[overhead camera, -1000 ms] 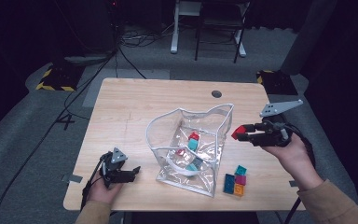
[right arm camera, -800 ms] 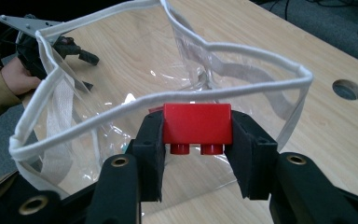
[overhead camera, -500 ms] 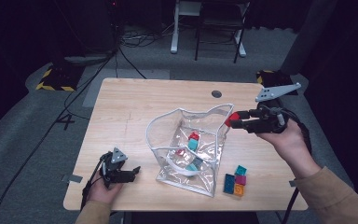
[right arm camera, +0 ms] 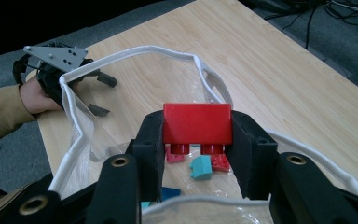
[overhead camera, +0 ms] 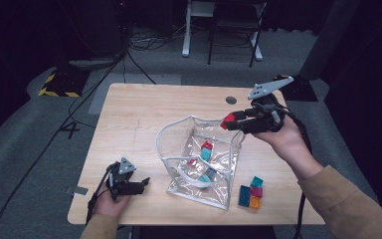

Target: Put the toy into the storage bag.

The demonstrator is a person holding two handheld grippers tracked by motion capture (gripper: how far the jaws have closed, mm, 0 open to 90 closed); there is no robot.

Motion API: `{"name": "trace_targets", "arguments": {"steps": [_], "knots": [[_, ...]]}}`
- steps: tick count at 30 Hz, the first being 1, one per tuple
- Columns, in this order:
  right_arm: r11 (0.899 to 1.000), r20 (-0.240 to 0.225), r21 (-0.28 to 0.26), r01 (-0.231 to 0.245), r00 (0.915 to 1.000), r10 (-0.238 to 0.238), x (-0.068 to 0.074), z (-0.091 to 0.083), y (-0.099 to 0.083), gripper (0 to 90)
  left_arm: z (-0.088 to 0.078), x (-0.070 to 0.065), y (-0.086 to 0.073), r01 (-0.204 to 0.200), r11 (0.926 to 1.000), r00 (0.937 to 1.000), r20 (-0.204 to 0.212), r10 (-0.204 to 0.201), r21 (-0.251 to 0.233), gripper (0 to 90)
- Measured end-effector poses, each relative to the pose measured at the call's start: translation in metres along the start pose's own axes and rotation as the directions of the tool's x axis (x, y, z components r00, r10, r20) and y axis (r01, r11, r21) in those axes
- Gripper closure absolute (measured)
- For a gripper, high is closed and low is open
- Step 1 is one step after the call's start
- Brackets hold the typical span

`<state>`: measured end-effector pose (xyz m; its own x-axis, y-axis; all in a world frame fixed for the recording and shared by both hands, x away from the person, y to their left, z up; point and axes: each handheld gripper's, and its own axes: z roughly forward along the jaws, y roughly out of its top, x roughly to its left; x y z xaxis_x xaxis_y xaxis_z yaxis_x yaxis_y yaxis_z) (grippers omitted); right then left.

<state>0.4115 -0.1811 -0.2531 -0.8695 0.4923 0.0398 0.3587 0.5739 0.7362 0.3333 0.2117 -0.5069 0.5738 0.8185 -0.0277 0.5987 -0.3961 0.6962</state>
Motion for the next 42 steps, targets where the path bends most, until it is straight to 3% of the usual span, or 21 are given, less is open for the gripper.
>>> {"name": "trace_targets", "arguments": {"steps": [6,12,21,34,42], "knots": [[0.999,-0.011,0.031,0.025,0.9996,-0.025,0.005,0.016,0.013,58.4,0.0,0.0,0.0,0.001,1.0,1.0,0.0,-0.001,-0.001,20.2],[0.998,-0.037,0.056,0.023,0.9991,-0.021,0.007,0.032,0.022,58.4,0.0,0.0,0.0,0.0,1.0,1.0,0.0,0.0,0.0,20.2],[0.988,-0.057,0.149,0.031,0.9981,-0.023,0.007,0.058,0.018,58.4,0.0,0.0,0.0,0.0,1.0,1.0,0.0,0.0,0.0,20.2],[0.962,-0.076,0.271,0.032,0.997,-0.012,0.008,0.09,0.006,58.4,0.0,0.0,0.0,0.0,1.0,1.0,0.0,0.0,0.0,20.2],[0.942,-0.081,0.331,0.061,0.9961,-0.036,0.013,0.102,0.003,58.3,0.0,0.0,0.0,0.001,1.0,1.0,0.0,-0.001,0.0,20.2]]}}
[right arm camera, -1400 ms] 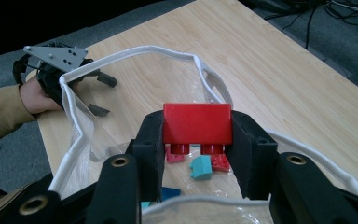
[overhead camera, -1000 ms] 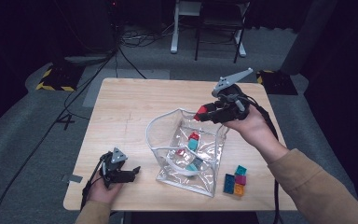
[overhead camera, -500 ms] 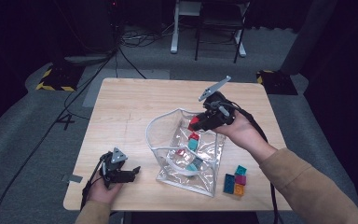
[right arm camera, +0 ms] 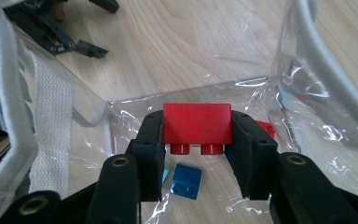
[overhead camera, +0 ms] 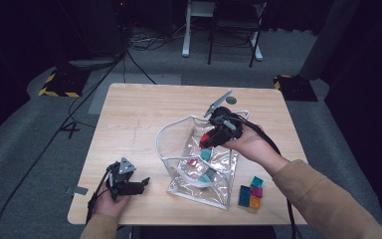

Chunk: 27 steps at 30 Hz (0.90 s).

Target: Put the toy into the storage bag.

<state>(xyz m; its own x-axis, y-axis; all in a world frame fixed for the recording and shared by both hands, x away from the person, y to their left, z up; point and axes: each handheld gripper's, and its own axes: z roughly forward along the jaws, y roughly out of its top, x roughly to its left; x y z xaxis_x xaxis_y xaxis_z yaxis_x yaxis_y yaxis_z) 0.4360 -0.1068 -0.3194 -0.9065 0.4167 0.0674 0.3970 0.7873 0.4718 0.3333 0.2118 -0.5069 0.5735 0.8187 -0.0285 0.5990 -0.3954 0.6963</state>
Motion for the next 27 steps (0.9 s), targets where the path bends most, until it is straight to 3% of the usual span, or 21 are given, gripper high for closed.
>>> {"name": "trace_targets", "arguments": {"steps": [12,18,22,27], "knots": [[0.995,0.002,0.09,0.034,0.9994,-0.035,0.005,0.017,0.001,58.0,0.0,0.0,0.0,0.0,1.0,1.0,0.0,0.0,0.0,20.2],[0.991,-0.018,0.129,0.039,0.9991,-0.037,0.006,0.023,0.0,58.0,0.0,0.0,0.0,0.0,1.0,1.0,0.001,0.0,-0.001,20.2],[0.992,-0.023,0.121,0.034,0.9992,-0.032,0.007,0.022,0.0,54.5,0.0,0.0,0.0,-0.001,1.0,1.0,0.001,0.001,0.0,20.2],[0.997,-0.018,0.058,0.045,0.9989,-0.044,0.008,0.011,-0.004,49.5,0.0,0.0,0.0,0.0,1.0,1.0,0.001,0.0,0.0,20.1]]}}
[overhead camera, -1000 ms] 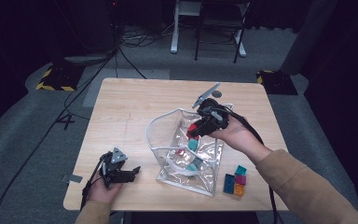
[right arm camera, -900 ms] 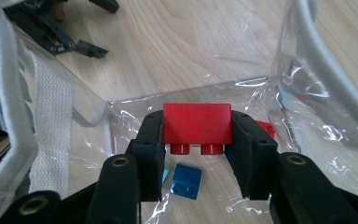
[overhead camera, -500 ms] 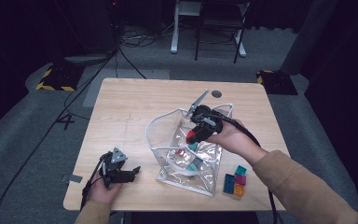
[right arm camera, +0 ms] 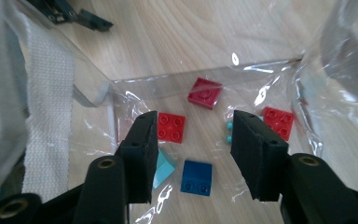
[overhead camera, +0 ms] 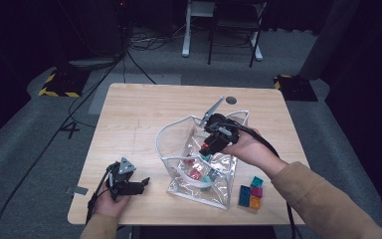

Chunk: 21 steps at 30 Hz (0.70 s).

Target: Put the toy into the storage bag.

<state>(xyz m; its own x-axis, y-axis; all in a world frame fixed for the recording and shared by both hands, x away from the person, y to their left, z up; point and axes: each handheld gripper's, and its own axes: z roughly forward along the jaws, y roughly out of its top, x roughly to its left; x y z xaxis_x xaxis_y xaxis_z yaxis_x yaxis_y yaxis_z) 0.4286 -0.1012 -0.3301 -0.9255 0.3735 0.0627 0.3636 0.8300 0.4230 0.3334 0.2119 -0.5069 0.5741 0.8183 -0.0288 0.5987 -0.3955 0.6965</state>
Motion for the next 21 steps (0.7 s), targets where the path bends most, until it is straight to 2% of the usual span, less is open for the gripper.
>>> {"name": "trace_targets", "arguments": {"steps": [5,7,11,16,21], "knots": [[0.994,0.019,-0.113,0.007,0.9998,-0.005,0.005,-0.021,-0.01,49.4,0.0,0.0,0.0,0.0,1.0,1.0,0.0,0.0,0.0,20.2],[0.984,0.021,-0.176,0.008,0.9998,-0.004,0.008,-0.032,-0.016,49.3,0.0,0.0,0.0,0.0,1.0,1.0,0.0,0.0,0.0,20.1],[0.967,0.021,-0.256,0.002,0.9998,0.004,0.012,-0.051,-0.028,49.6,0.0,0.0,0.0,0.0,1.0,1.0,0.0,0.0,0.0,20.1],[0.949,0.034,-0.314,-0.007,0.9993,0.018,0.017,-0.071,-0.047,49.1,0.0,0.0,0.0,0.0,1.0,1.0,0.0,0.0,0.0,20.1],[0.926,0.039,-0.375,-0.027,0.9982,0.045,0.02,-0.088,-0.067,47.1,0.0,0.0,0.0,0.0,1.0,1.0,0.0,0.0,0.0,20.1]]}}
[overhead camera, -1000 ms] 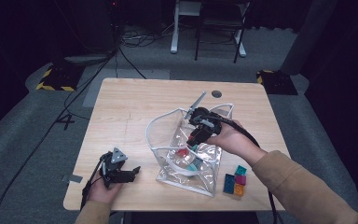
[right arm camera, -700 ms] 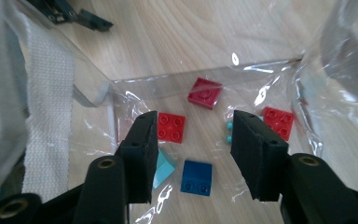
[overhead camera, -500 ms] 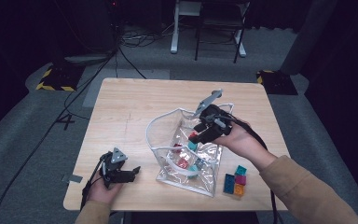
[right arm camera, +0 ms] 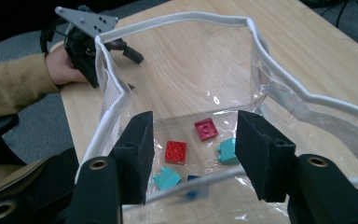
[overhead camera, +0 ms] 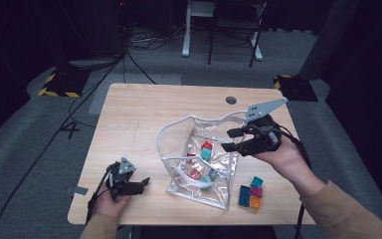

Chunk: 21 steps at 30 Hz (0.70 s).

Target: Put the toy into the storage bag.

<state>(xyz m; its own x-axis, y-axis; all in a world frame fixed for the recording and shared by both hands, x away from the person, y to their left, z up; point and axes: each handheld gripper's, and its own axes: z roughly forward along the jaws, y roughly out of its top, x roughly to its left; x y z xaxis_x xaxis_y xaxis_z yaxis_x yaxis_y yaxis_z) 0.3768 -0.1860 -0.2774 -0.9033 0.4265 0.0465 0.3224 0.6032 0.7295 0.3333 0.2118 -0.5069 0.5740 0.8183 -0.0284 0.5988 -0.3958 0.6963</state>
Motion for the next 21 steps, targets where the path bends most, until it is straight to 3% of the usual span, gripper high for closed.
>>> {"name": "trace_targets", "arguments": {"steps": [11,21], "knots": [[0.997,0.04,-0.037,-0.064,0.9971,0.065,-0.008,-0.032,-0.033,43.4,0.0,0.0,0.0,0.0,1.0,1.0,0.0,0.0,0.0,20.1],[0.992,0.078,-0.024,-0.121,0.9894,0.122,-0.019,-0.046,-0.065,42.7,0.0,0.0,0.0,0.001,1.0,1.0,-0.001,-0.001,-0.001,20.1]]}}
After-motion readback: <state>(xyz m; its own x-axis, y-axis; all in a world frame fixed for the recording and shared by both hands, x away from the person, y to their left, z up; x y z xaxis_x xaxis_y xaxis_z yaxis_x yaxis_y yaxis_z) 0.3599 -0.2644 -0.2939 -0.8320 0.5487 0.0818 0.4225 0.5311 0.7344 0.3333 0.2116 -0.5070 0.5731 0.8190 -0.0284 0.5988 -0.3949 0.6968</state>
